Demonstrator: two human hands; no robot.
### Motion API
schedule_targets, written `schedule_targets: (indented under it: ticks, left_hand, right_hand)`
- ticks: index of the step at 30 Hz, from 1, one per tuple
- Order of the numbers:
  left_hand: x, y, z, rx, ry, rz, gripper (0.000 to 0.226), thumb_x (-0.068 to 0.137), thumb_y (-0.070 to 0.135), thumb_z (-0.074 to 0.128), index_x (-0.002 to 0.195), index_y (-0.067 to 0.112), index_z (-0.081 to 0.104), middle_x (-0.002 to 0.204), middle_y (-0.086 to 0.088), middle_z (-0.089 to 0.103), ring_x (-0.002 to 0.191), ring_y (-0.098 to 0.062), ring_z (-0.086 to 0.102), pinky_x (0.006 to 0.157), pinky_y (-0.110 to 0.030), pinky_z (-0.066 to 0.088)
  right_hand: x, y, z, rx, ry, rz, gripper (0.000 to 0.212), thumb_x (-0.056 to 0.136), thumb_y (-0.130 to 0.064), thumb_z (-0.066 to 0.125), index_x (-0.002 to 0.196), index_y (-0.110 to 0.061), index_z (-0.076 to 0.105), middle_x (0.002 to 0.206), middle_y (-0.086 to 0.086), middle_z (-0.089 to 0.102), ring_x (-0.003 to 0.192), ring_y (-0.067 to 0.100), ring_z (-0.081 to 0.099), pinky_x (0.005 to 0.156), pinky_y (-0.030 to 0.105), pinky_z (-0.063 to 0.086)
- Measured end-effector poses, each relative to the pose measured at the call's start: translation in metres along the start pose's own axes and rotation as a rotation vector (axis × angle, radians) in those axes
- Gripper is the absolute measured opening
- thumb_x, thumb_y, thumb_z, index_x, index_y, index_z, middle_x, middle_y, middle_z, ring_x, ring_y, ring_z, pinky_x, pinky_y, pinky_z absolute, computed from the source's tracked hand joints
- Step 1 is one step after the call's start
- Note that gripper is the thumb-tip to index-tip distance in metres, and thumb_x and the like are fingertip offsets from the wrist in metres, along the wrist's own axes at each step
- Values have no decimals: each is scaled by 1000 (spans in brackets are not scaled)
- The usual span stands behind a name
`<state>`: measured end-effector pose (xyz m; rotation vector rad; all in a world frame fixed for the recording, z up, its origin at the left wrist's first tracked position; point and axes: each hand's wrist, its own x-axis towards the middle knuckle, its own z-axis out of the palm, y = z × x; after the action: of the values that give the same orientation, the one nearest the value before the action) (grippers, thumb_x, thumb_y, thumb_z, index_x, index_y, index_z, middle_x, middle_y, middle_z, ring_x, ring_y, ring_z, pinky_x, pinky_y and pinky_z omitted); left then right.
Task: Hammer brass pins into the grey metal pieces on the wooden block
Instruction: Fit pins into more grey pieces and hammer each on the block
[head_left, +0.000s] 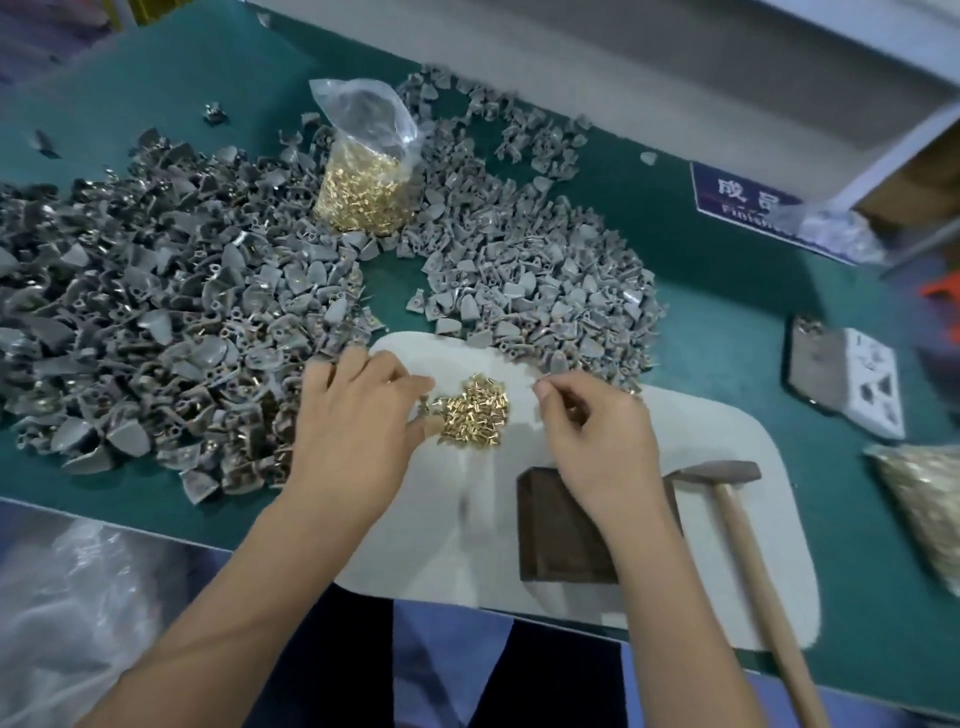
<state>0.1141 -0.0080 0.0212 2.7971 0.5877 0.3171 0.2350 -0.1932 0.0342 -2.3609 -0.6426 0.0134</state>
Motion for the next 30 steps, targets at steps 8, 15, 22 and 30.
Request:
schedule_targets:
  ticks: [8,15,22,30]
  left_hand:
    - [0,5,4,-79,92,6,7,88,37,73,92,33,76,82,11,67,87,-20,55,77,-40,29]
    - [0,16,3,-228,180,-3,21,91,39,66,108,27,70,90,14,68,91,-16,60,82,-33,37]
    - [-2,85,-27,-1369,-6,-135,13,81,33,72,91,25,70,77,7,69,69,-3,60,63,-13,48]
    - [0,133,-2,-1335,-219,-157,31,73,46,75,82,17,68,63,0,60,58,-13,48,51,-17,37]
  right_hand:
    - [-2,-2,1,-26,48,-89,16,100,-31,59,98,-26,75,81,-14,72,69,7,60,59,29,50]
    - [-2,-3,0,51,81,-124,16,100,-30,60,100,-26,75,89,-13,74,74,6,62,67,35,54]
    - [-32,-1,-39,725,2,-156,20,92,-19,75,109,-30,76,96,-11,73,84,10,68,64,24,55]
    - [-55,35,-63,755,112,-67,16,89,-18,76,98,-30,81,96,-4,75,85,20,72,61,35,59]
